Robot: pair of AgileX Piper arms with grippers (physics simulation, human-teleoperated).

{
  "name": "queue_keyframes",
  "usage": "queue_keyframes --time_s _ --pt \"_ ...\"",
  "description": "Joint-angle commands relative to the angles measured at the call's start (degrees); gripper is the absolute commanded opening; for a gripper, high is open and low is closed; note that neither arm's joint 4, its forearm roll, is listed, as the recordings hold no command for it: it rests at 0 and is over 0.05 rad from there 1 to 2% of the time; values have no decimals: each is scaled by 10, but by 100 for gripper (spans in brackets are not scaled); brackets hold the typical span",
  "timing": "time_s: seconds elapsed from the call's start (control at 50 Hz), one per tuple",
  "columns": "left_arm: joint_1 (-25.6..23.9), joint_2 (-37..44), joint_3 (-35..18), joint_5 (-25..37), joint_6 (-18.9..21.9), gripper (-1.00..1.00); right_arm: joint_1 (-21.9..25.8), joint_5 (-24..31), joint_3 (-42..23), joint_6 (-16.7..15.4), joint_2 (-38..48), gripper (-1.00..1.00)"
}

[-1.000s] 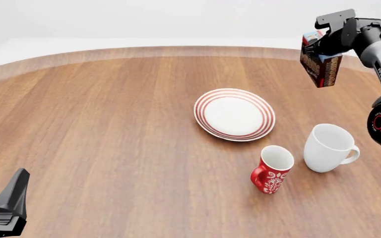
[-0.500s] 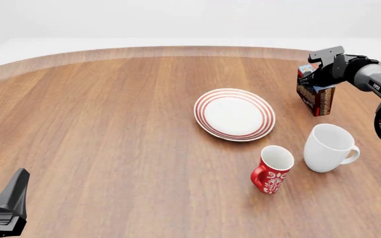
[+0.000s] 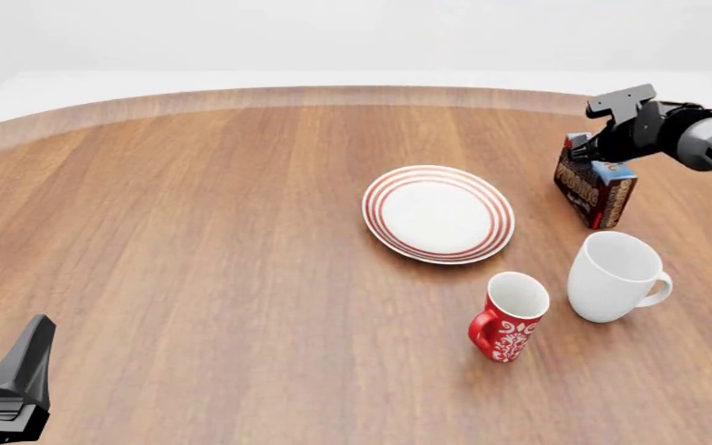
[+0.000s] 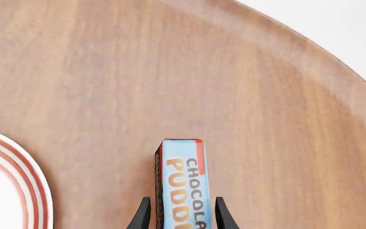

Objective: Put the chocolate pudding to the right of the plate.

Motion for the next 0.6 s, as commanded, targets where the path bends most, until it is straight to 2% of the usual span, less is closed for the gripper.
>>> queue_keyframes --time_s 0.02,0.06,0.1,0.14,0.16,0.2,0.24,0.28,0.3,0.34,0.38,0.4,0.42,0.46,0.54,0.6 --pt "0 0 0 0 0 100 -4 11 17 -32 -106 100" --pt "0 0 0 0 0 100 7 41 -12 -17 -137 100" --pt "0 0 0 0 0 100 9 32 3 -49 -183 100" --pt "0 0 0 0 0 100 19 43 -8 -55 -212 100" --pt "0 0 0 0 0 100 20 34 -3 -74 -248 100" --pt "0 0 0 0 0 100 24 46 -23 -75 -283 100" --pt "0 0 0 0 0 100 49 90 -84 -57 -309 100" --pt "0 0 0 0 0 100 74 116 -123 -59 -350 100" --pt "0 0 0 0 0 100 74 117 -124 -59 -350 100" --pt "0 0 0 0 0 100 100 123 -131 -71 -410 100" --pt "0 0 0 0 0 100 111 123 -129 -72 -428 100" --pt "0 0 0 0 0 100 129 123 -123 -76 -462 100" --pt "0 0 0 0 0 100 133 126 -123 -67 -479 100" --pt "0 0 0 0 0 100 141 114 -103 -70 -520 100" --pt "0 0 0 0 0 100 149 69 -14 -80 -601 100" --pt "0 0 0 0 0 100 161 61 17 -76 -601 100"
